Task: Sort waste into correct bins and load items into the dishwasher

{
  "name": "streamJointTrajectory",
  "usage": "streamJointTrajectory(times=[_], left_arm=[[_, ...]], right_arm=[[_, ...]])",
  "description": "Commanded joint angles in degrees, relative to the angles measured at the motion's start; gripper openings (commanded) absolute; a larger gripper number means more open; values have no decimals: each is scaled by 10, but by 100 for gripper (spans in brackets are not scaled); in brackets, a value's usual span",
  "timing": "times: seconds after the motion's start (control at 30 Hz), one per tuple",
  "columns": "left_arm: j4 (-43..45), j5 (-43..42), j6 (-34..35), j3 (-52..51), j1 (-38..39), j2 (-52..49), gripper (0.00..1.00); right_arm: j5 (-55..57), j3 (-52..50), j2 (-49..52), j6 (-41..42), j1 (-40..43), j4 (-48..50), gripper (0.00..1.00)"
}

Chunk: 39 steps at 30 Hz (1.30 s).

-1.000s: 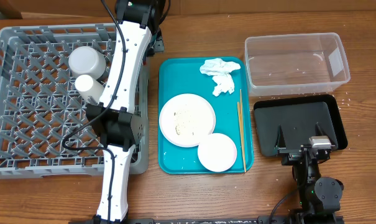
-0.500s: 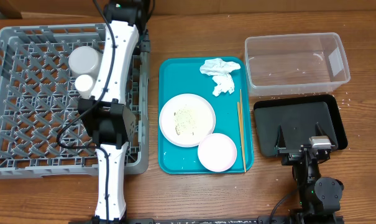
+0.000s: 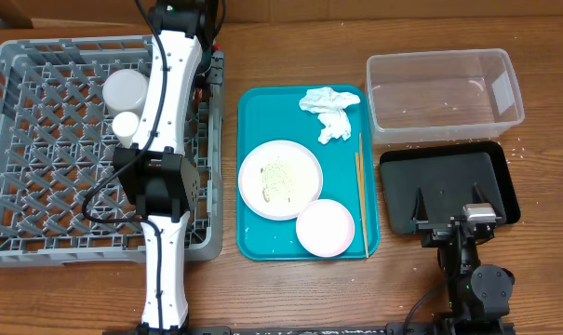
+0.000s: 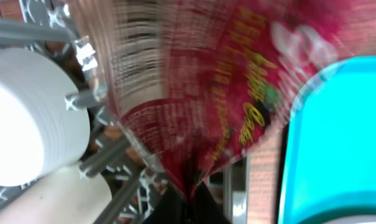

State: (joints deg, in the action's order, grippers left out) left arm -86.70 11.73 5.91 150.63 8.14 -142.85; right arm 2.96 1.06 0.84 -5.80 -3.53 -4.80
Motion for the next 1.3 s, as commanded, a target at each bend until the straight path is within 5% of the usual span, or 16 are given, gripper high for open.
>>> streamJointTrajectory(times=[0.0, 0.43, 0.63, 0.7, 0.87, 1.27], left_arm=[[-16, 2, 50, -5, 1, 0, 4], [-76, 7, 139, -5, 1, 0, 6], [-75, 9, 138, -5, 0, 0, 26], [-72, 12, 137, -5, 0, 0, 43], [-73, 59, 134, 0, 0, 1, 35], [-101, 37, 133, 108, 4, 5, 39]], right_arm=[[-1, -6, -7, 0, -4, 2, 100], [-1, -6, -7, 0, -4, 2, 100], [-1, -6, -7, 0, -4, 2, 100], [-1, -6, -7, 0, -4, 2, 100], [-1, -6, -7, 0, -4, 2, 100], [-1, -6, -7, 0, -4, 2, 100]])
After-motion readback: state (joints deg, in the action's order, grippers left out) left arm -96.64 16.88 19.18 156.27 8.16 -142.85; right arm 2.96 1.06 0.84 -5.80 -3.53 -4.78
